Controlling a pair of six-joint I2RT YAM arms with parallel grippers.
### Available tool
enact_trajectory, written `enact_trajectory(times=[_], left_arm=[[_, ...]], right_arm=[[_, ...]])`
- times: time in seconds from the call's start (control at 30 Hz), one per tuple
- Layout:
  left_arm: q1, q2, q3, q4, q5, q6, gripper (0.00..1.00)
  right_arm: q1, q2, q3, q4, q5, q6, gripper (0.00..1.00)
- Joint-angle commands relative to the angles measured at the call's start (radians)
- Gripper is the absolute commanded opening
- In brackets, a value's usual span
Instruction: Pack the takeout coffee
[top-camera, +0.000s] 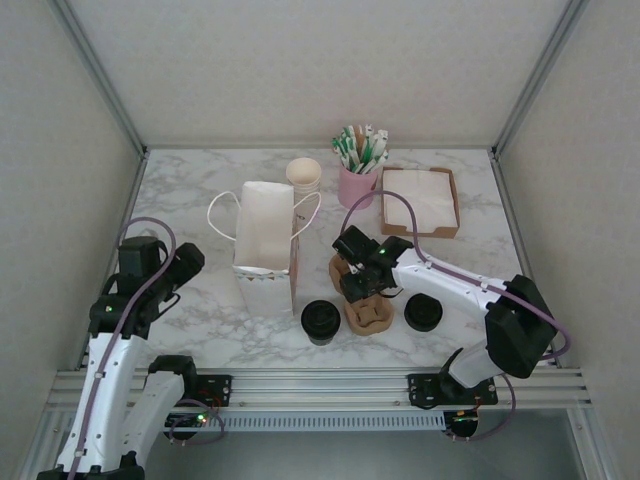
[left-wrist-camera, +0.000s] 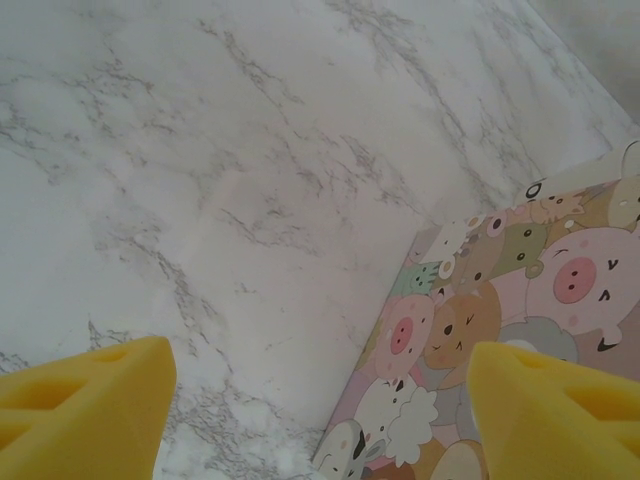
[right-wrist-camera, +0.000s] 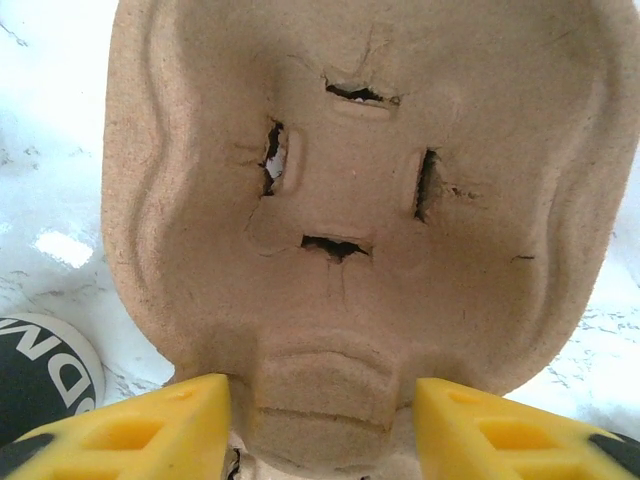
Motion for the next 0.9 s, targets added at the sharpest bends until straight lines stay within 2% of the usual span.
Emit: enact_trajectory(times=[0.0, 0.17, 0.87], left_arm=[[0.007, -0.005, 0.029, -0.017, 0.017, 0.007, 0.76], [0.007, -0.006, 0.024, -0.017, 0.016, 0.001, 0.76], [0.007, -0.006, -0.04, 0.014, 0.007, -0.029, 0.76]], right_arm=[[-0.008, 0.008, 0.012, 0.006, 0.006, 0.003, 0.48], [-0.007, 0.002, 0.015, 0.002, 0.0, 0.005, 0.4], [-0.01, 0.014, -0.01, 0.002, 0.001, 0.021, 0.46]])
